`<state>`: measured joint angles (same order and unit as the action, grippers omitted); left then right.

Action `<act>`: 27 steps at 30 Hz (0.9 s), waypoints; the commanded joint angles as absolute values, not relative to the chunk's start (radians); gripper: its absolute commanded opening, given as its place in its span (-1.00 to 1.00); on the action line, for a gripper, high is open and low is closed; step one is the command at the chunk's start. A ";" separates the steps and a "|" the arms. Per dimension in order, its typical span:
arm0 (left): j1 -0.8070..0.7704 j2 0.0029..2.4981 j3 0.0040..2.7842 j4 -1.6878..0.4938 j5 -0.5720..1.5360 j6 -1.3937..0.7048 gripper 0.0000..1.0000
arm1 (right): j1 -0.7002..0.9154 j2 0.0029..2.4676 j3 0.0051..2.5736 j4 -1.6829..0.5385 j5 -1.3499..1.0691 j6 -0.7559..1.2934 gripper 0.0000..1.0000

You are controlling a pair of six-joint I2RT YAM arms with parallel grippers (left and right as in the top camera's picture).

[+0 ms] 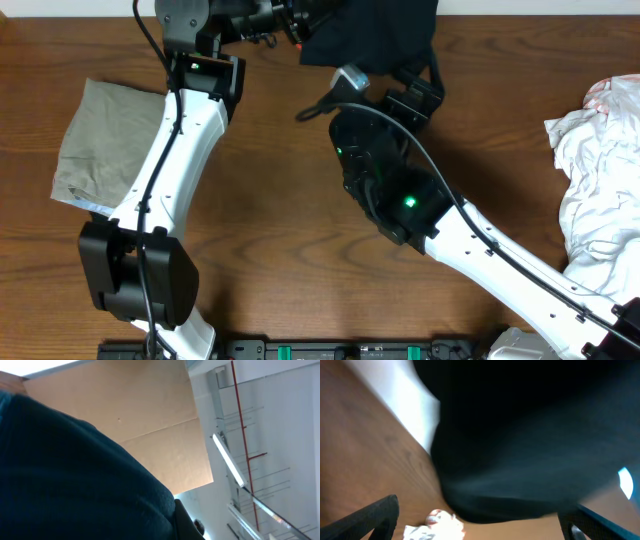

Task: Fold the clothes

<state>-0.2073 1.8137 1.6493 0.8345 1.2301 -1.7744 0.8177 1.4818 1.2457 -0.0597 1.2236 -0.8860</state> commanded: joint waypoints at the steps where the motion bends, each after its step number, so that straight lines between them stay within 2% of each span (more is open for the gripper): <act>1: -0.182 1.789 1.689 0.850 1.258 -1.694 -0.88 | 0.817 1.449 1.246 -0.058 1.380 -0.565 0.98; 4: -0.178 1.789 1.689 0.850 1.285 -1.661 -0.88 | 0.812 1.391 1.246 -0.152 1.340 -0.353 0.99; 8: -0.178 1.789 1.689 0.851 1.299 -1.650 -0.88 | 0.775 1.319 1.246 -0.298 1.113 -0.200 0.99; 14: -0.178 1.789 1.689 0.851 1.316 -1.640 -0.88 | 0.637 1.271 1.246 -0.502 0.807 0.038 0.98; 22: -0.178 1.789 1.689 0.851 1.327 -1.619 -0.88 | 0.260 1.244 1.246 -0.649 0.029 0.406 0.98; 27: -0.178 1.789 1.689 0.851 1.328 -1.607 -0.88 | 0.077 1.243 1.226 -0.596 -0.270 0.559 0.99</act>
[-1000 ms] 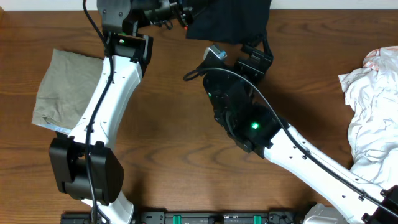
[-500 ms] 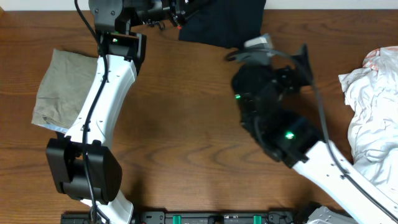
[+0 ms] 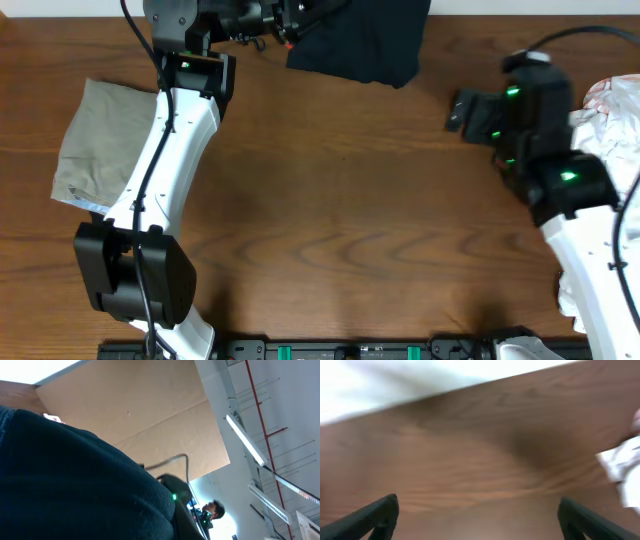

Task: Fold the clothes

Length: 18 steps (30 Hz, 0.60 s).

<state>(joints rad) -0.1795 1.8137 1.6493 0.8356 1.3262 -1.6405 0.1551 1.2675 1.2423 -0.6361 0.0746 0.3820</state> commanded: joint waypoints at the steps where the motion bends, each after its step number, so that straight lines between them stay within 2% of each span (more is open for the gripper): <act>1: -0.178 1.789 1.689 0.851 1.328 -1.607 -0.88 | 0.057 1.243 1.213 -0.556 -0.319 0.577 0.98; 6: -0.178 1.789 1.689 0.851 1.328 -1.607 -0.88 | -0.019 1.248 1.051 -0.181 -0.641 0.724 0.99; 10: -0.178 1.789 1.689 0.851 1.328 -1.607 -0.88 | -0.039 1.267 0.893 0.104 -0.797 0.867 0.98; 14: -0.178 1.789 1.689 0.851 1.328 -1.604 -0.88 | -0.037 1.291 0.799 0.392 -0.955 0.890 0.98; 18: -0.178 1.789 1.689 0.851 1.328 -1.604 -0.88 | -0.021 1.322 0.789 0.544 -1.053 0.937 0.98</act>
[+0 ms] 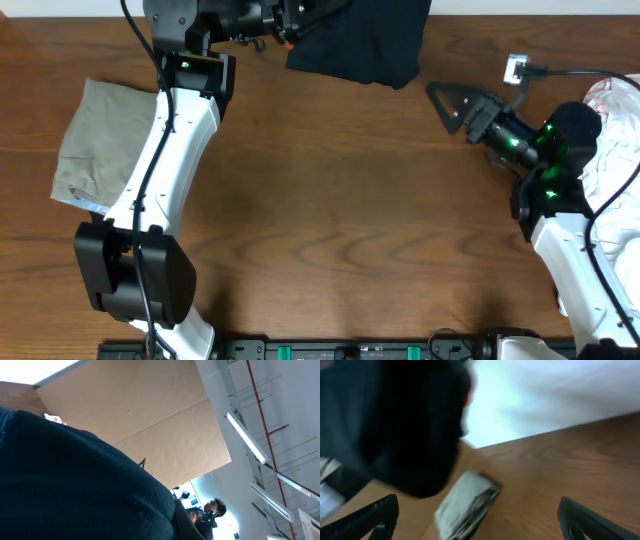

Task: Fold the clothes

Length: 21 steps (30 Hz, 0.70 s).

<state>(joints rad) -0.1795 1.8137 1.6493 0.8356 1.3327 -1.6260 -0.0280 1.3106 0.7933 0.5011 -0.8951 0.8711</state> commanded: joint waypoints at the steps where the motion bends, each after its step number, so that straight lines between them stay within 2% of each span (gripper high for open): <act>1: -0.178 1.789 1.689 0.851 1.328 -1.604 -0.88 | -0.017 1.327 0.789 0.559 -1.061 0.939 0.98; 9: -0.178 1.789 1.689 0.851 1.328 -1.604 -0.88 | 0.017 1.330 0.789 0.577 -1.089 0.942 0.98; 21: -0.199 1.789 1.689 0.851 1.339 -1.610 -0.88 | 0.062 1.425 0.789 0.781 -1.024 1.018 0.98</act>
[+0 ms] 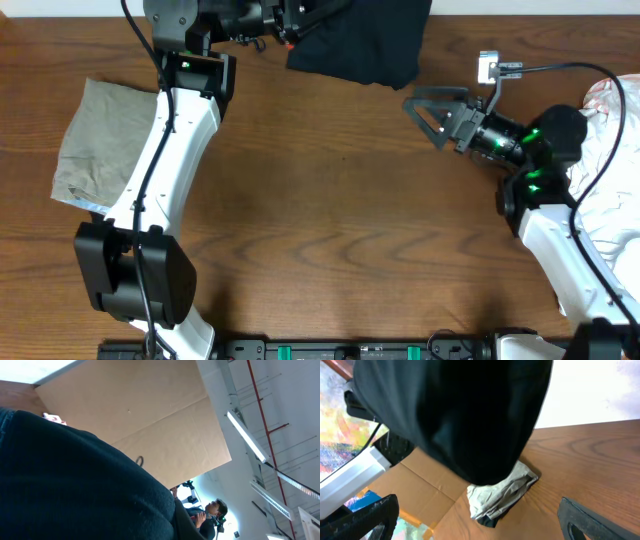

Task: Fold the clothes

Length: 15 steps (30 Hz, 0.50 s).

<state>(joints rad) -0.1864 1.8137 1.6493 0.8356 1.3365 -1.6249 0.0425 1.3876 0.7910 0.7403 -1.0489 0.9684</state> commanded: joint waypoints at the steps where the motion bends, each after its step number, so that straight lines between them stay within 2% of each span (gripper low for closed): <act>1: -0.203 1.789 1.689 0.851 1.339 -1.609 -0.88 | 0.067 1.439 0.789 0.830 -1.024 1.038 0.99; 7: -0.214 1.789 1.689 0.851 1.339 -1.609 -0.88 | 0.080 1.514 0.789 1.100 -0.997 1.206 0.99; 15: -0.214 1.789 1.689 0.851 1.339 -1.608 -0.88 | 0.084 1.538 0.789 1.191 -1.000 1.272 0.99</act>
<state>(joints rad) -0.2142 1.8137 1.6493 0.8356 1.3399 -1.6249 0.0727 1.5368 0.7876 1.1603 -1.0130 1.2224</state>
